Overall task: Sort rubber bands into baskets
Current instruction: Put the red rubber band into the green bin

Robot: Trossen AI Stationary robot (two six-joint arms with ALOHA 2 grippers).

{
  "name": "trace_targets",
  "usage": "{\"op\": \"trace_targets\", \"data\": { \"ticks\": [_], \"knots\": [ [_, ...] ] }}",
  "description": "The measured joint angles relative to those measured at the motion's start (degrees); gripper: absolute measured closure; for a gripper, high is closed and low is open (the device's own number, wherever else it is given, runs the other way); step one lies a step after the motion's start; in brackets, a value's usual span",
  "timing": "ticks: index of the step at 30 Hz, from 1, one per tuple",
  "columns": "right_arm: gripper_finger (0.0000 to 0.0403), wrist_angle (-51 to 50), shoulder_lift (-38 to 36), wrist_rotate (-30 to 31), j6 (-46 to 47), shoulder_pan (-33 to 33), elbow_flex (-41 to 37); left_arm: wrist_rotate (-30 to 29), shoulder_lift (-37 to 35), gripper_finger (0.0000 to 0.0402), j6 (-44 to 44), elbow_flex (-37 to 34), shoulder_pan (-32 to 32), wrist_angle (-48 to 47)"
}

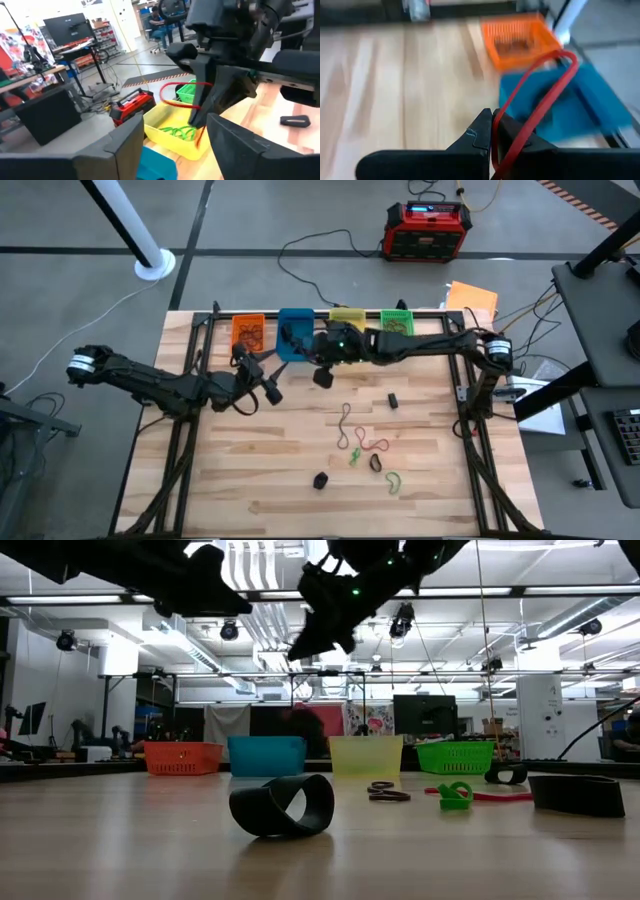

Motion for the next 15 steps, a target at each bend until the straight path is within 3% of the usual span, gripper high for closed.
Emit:
{"op": "trace_targets", "data": {
  "ticks": [2, 8, 12, 15],
  "knots": [
    [0.0394, -7.8, -1.3, 1.9, -0.9, -1.0, 0.5, 0.0, 0.1, 0.0194, -1.9, 0.0, 0.0, -0.3],
    [0.0394, -37.0, -5.8, 16.6, 2.6, -7.7, 3.4, 0.0, 0.1, 0.0186, -8.4, 0.0, -0.8, -6.3],
    [0.0394, -44.1, -6.8, 16.5, 8.2, -15.8, 2.2, 0.7, 0.2, 0.0187, -11.6, 0.0, -0.8, -10.6],
    [0.0394, -44.2, -6.7, 15.0, 8.4, -21.5, 0.2, 1.1, 0.2, 0.0187, -13.7, 0.0, -0.9, -13.6]
  ]
}}
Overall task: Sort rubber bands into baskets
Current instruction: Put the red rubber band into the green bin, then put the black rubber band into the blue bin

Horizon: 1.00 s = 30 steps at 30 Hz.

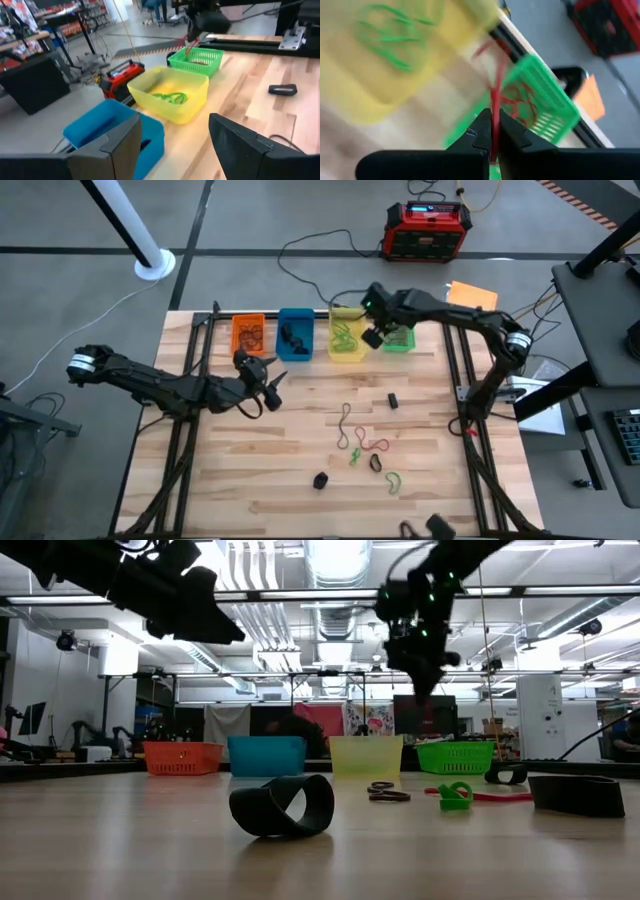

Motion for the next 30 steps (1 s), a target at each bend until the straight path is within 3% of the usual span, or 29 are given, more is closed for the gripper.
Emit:
{"op": "trace_targets", "data": {
  "ticks": [7, 15, 22, 30],
  "knots": [
    [0.0394, 1.1, 0.0, -4.7, -1.5, -9.0, -4.9, 0.0, 0.0, 0.0187, -6.2, 0.0, -0.1, -6.6],
    [0.0385, 1.6, 0.7, -7.0, -1.5, -10.9, -6.3, 0.0, 0.0, 0.0187, -7.2, 0.0, -0.1, -6.9],
    [0.0334, 1.6, 0.7, -6.6, 0.0, -11.2, -6.3, 3.9, 0.0, 0.0187, -8.9, 0.0, -0.1, -7.4],
    [0.0276, 1.7, 0.4, -6.8, 0.9, -11.0, -6.2, 4.5, 0.5, 0.0187, -10.3, 0.0, -0.7, -7.6]
  ]
}}
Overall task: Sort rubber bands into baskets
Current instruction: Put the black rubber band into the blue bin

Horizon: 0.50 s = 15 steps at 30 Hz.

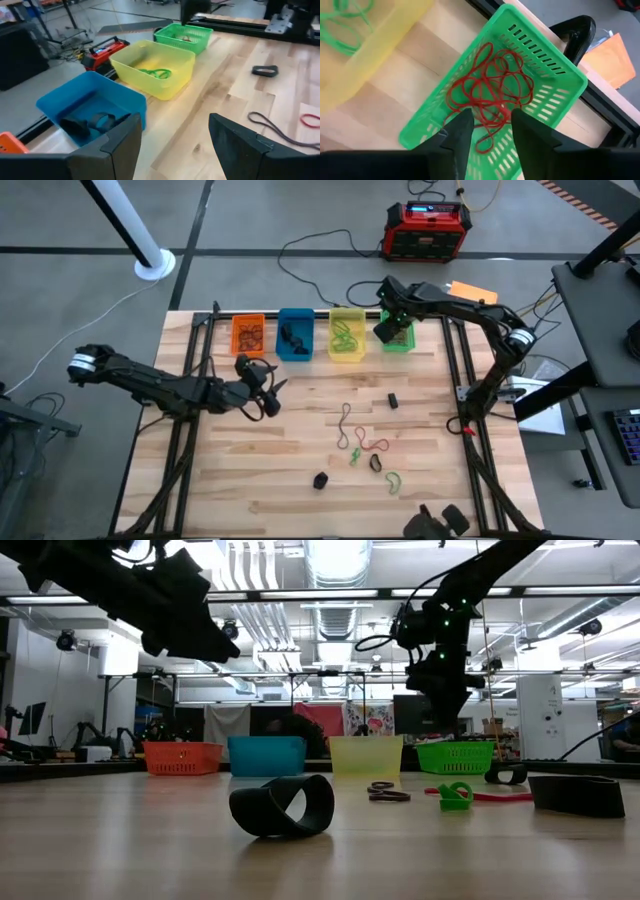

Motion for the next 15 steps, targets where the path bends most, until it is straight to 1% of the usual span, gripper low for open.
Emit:
{"op": "trace_targets", "data": {
  "ticks": [2, 4, 7, 11, 15],
  "knots": [
    [0.0268, -0.1, -0.8, -1.9, 0.3, 0.6, 0.0, 1.9, 0.4, 0.0187, 0.0, 0.0, -0.1, 0.0],
    [0.0262, 0.0, -2.0, -5.4, 0.8, 2.1, 0.0, 5.1, 0.8, 0.0187, 0.4, 0.0, -0.1, -0.3],
    [0.0259, 0.1, -4.0, -9.9, 1.7, 6.0, 0.0, 10.4, 1.4, 0.0187, 1.5, 0.0, -0.1, -0.6],
    [0.0266, 0.3, -7.1, -10.4, 3.5, 13.5, 0.1, 16.0, 2.3, 0.0187, 4.1, 0.0, -0.1, -0.6],
    [0.0273, -0.6, -8.2, -11.2, 6.0, 22.4, 0.1, 16.4, 3.1, 0.0187, 5.0, 0.0, -0.1, -0.4]
  ]
}}
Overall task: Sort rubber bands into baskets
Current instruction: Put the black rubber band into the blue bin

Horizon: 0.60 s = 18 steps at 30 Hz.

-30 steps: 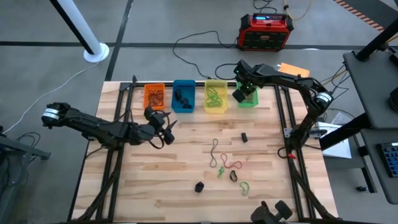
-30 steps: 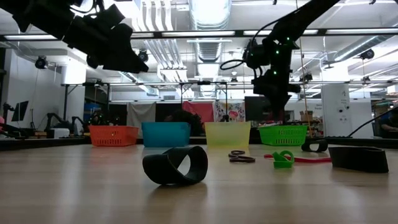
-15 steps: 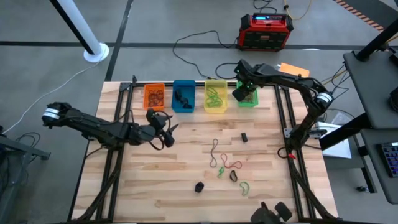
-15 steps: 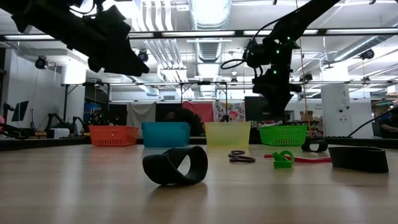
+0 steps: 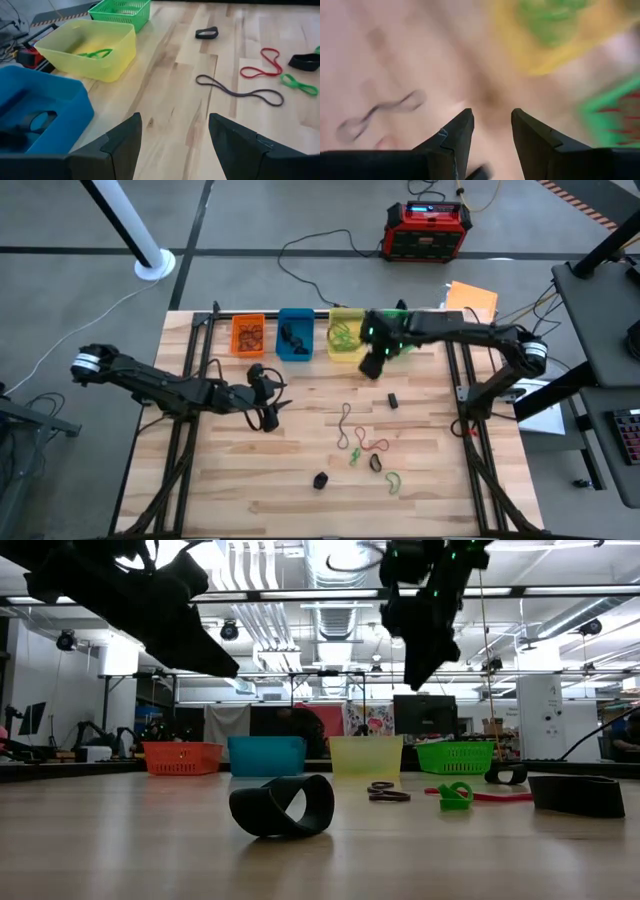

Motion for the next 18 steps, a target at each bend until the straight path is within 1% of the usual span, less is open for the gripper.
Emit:
{"op": "trace_targets", "data": {
  "ticks": [4, 8, 11, 15, 18],
  "knots": [
    [0.0274, -4.2, -0.1, -3.2, 4.0, 7.2, 0.0, 0.0, 0.7, 0.0187, 0.0, 0.0, 0.0, 0.7],
    [0.0264, -10.2, 0.6, -3.8, 10.3, 11.6, -0.5, 0.0, 1.3, 0.0187, 0.0, 0.0, 0.0, 1.0],
    [0.0252, -12.2, 0.7, -3.6, 14.4, 13.1, -2.9, -0.3, 1.5, 0.0187, 0.2, 0.0, 0.0, 1.4],
    [0.0235, -11.6, 0.7, -3.4, 19.4, 13.2, -8.1, -0.5, 1.5, 0.0187, 1.7, 0.0, 0.0, 2.1],
    [0.0223, -9.0, 0.7, -3.1, 22.2, 13.2, -12.9, -0.5, 1.5, 0.0187, 4.1, 0.0, 0.0, 3.5]
  ]
}}
